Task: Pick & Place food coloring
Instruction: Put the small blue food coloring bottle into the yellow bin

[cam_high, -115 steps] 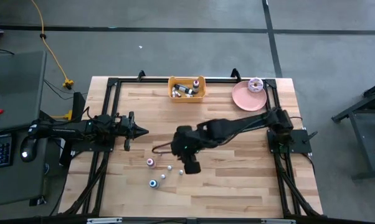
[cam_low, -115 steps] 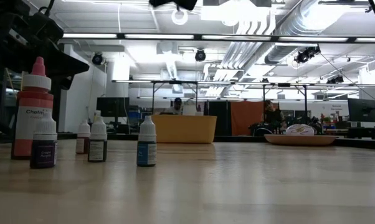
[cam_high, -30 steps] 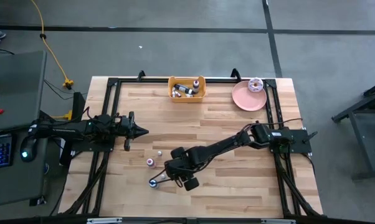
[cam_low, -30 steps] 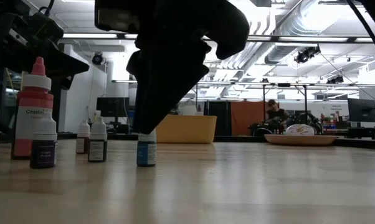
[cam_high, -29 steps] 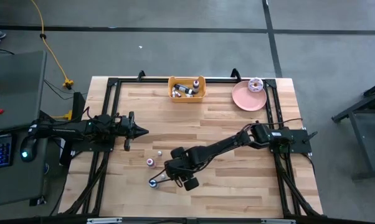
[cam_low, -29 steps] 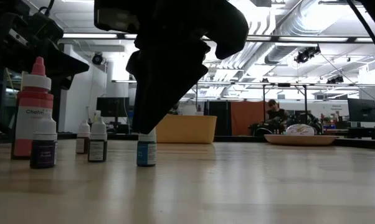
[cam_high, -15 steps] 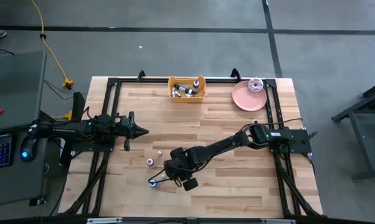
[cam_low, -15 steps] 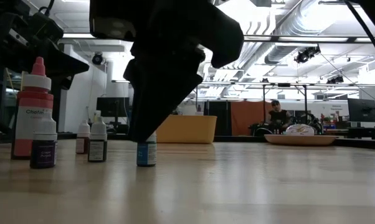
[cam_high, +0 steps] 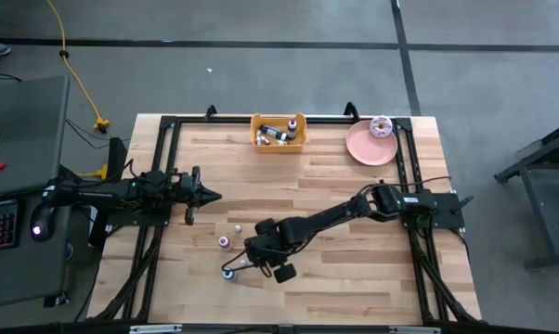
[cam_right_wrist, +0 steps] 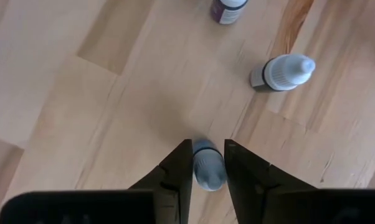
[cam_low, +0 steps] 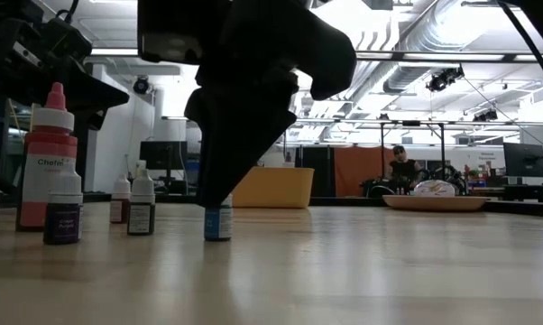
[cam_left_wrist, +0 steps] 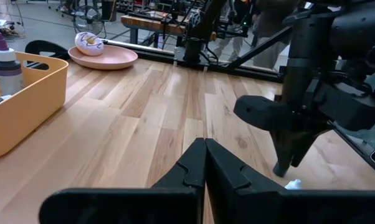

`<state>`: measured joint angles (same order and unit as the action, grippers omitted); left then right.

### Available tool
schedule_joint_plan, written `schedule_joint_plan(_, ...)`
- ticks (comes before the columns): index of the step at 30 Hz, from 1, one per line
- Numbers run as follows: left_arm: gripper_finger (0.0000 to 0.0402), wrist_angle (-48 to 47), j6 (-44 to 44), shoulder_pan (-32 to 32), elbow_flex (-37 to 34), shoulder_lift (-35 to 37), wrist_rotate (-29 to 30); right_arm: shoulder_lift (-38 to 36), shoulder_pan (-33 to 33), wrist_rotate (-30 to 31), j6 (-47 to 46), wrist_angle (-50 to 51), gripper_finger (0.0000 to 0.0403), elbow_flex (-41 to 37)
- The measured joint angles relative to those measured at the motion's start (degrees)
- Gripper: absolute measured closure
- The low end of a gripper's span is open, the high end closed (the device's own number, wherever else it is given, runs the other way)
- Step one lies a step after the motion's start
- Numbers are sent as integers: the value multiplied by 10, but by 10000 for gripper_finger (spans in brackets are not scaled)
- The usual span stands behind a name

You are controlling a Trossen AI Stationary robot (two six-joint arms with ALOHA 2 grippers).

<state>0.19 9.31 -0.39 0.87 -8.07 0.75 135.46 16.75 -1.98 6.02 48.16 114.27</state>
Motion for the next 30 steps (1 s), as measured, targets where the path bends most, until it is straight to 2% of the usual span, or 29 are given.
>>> schedule_joint_plan(17, 401, 0, 0, 0, 0, 0, -1, 0, 0, 0, 0, 0, 325, 0)
schedule_joint_plan(24, 401, 0, 0, 0, 0, 0, -1, -1, 0, 0, 0, 0, 353, 0)
schedule_joint_plan(30, 401, 0, 0, 0, 0, 0, -1, -1, 0, 0, 0, 0, 349, 0)
